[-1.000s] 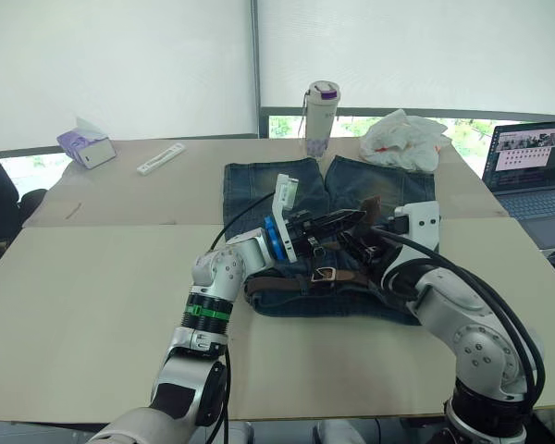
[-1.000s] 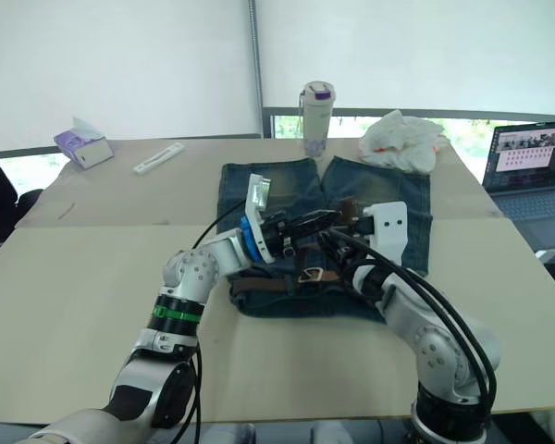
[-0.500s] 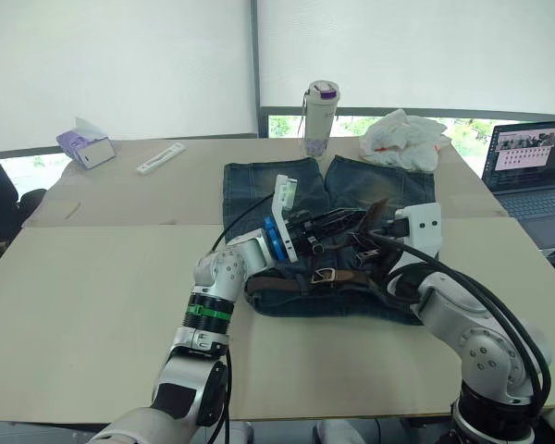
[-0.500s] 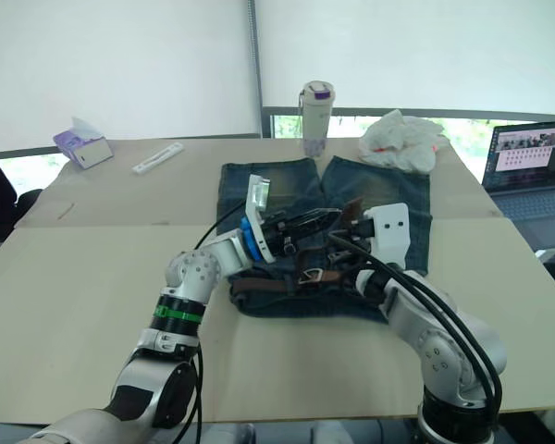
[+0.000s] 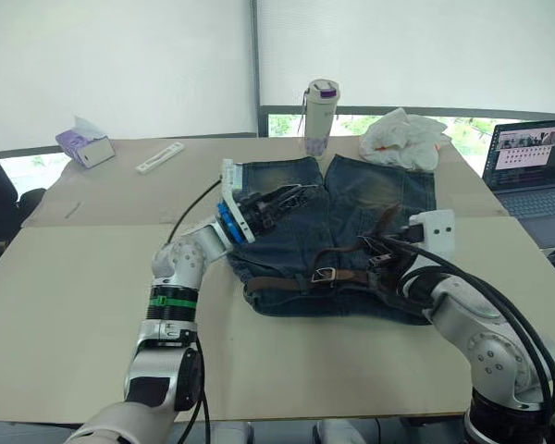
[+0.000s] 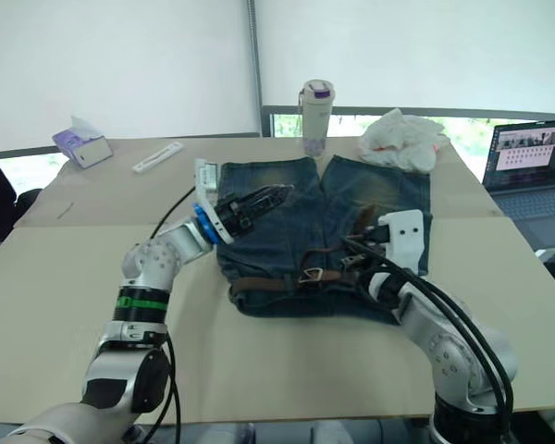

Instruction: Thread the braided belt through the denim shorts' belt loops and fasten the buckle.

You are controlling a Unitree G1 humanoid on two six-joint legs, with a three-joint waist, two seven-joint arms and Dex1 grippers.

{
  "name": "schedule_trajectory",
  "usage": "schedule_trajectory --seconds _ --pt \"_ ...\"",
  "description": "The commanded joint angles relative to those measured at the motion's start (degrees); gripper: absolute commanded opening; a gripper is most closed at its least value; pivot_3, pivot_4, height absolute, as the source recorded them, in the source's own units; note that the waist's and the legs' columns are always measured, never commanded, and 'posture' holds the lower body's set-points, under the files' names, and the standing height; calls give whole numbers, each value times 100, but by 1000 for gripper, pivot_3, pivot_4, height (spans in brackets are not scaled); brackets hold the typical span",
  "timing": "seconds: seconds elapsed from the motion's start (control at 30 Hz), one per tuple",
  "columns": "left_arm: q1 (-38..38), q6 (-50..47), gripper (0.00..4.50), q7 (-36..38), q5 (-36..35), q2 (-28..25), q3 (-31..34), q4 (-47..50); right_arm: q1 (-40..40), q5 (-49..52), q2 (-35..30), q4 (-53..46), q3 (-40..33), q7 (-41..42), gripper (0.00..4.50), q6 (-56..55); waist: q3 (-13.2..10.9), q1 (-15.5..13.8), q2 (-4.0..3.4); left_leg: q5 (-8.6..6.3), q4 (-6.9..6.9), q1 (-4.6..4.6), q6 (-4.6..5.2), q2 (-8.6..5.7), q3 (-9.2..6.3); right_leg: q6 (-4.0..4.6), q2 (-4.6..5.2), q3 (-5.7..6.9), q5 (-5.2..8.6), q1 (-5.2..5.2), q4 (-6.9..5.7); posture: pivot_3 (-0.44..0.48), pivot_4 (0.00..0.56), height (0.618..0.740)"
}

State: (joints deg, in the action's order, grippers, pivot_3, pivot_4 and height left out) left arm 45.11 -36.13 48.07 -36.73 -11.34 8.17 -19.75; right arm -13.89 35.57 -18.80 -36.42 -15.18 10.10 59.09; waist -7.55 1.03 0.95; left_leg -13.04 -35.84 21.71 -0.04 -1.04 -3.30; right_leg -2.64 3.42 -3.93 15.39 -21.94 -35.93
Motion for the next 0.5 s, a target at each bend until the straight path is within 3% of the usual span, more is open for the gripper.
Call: schedule_trajectory --seconds 0.03,0.23,0.5 --pt "-171 675 4486 197 668 -163 -481 -13 91 240 -56 -39 -305 357 0 -502 0 -7 0 0 1 0 0 0 0 1 0 -1 -1 0 0 0 150 740" --pt "-586 1507 4486 416 1554 -241 -1281 -9 497 413 -365 374 -817 1071 0 -1176 0 -48 0 0 0 6 0 -1 0 2 5 0 -1 0 3 0 150 740" --pt "-637 2002 4486 119 2182 -97 -1598 -331 1177 28 -1180 647 -500 1813 0 -1643 5 -13 -9 1 -3 14 2 1 16 2 0 -1 -1 -7 -4 0 150 740"
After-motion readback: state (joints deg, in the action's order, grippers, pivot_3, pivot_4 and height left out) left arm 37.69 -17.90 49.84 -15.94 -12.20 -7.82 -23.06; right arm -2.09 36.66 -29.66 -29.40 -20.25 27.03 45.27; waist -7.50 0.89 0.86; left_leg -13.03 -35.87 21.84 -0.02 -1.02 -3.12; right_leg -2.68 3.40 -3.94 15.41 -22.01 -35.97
